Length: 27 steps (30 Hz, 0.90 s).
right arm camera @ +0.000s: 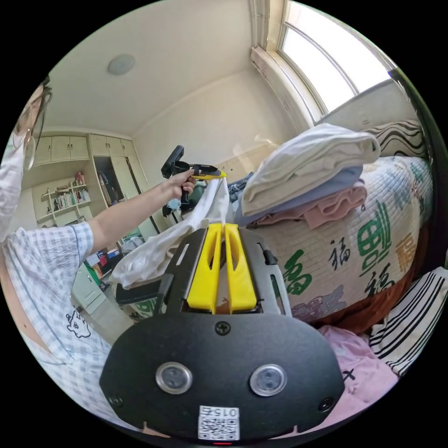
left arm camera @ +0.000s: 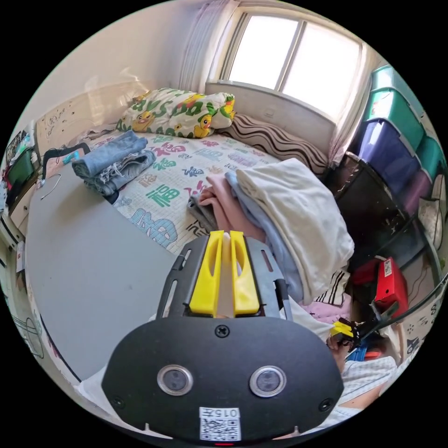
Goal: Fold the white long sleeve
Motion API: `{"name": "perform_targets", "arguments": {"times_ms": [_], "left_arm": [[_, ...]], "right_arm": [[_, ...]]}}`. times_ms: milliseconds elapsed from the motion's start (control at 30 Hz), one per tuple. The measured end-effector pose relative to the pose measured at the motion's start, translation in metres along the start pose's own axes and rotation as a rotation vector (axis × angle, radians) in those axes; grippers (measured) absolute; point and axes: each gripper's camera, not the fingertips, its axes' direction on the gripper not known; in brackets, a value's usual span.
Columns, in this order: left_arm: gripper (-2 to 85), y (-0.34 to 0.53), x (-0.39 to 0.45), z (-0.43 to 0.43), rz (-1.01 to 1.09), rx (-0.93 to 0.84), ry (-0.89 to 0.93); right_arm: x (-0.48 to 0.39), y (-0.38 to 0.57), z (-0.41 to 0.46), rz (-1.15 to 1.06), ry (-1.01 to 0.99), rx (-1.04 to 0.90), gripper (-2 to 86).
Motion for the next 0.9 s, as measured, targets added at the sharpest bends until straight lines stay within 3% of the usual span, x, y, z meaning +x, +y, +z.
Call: {"name": "perform_targets", "arguments": {"times_ms": [333,600,700,900], "left_arm": [[0.8,0.072,-0.067,-0.061,-0.088,0.162,0.225],[0.7,0.173,-0.145,-0.147,-0.102,0.255,0.319],[0.7,0.222,-0.173,-0.189,-0.104,0.304,0.327],[0.7,0.349,-0.249,-0.275,-0.174,0.417,0.28]], "right_arm": [[-0.053,0.003,-0.044,-0.147,-0.008,0.096,-0.1],[-0.089,0.018,-0.056,-0.23,-0.191,0.105,0.1],[-0.118,0.022,-0.049,-0.288,-0.345,0.086,0.2],[-0.208,0.053,0.007,-0.502,-0.609,-0.077,0.2]]}}
